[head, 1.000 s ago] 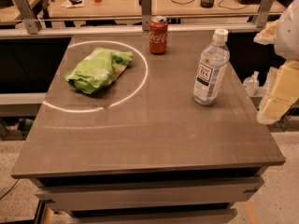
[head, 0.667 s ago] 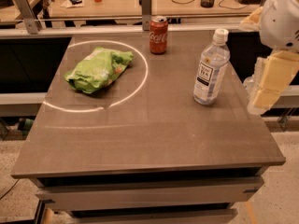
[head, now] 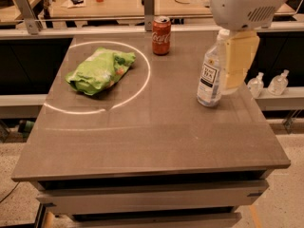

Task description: Pick green rice chip bag

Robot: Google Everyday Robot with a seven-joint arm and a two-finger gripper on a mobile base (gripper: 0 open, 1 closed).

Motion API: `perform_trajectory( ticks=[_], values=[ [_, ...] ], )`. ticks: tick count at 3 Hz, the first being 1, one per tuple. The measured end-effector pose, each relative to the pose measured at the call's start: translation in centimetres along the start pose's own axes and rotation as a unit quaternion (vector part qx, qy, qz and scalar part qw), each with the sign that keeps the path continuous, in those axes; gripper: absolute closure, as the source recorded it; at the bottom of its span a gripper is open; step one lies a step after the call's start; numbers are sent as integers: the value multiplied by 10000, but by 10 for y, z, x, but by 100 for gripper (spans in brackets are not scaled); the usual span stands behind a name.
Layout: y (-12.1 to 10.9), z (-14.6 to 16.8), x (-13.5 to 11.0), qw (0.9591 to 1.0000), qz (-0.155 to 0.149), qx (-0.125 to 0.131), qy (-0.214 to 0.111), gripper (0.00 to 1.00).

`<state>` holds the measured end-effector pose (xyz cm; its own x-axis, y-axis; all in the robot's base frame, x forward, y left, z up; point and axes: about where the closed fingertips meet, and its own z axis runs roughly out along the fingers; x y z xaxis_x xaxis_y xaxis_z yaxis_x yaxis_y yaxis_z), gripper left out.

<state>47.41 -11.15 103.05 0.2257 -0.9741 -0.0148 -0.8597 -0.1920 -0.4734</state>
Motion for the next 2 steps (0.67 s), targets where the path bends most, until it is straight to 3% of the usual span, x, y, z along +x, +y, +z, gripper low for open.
perform_trajectory(
  ticks=[1, 2],
  values=[
    [-20, 10, -34, 9965, -715, 426, -115, 0],
    [-50, 25, -63, 9884, -1188, 706, -623, 0]
  ],
)
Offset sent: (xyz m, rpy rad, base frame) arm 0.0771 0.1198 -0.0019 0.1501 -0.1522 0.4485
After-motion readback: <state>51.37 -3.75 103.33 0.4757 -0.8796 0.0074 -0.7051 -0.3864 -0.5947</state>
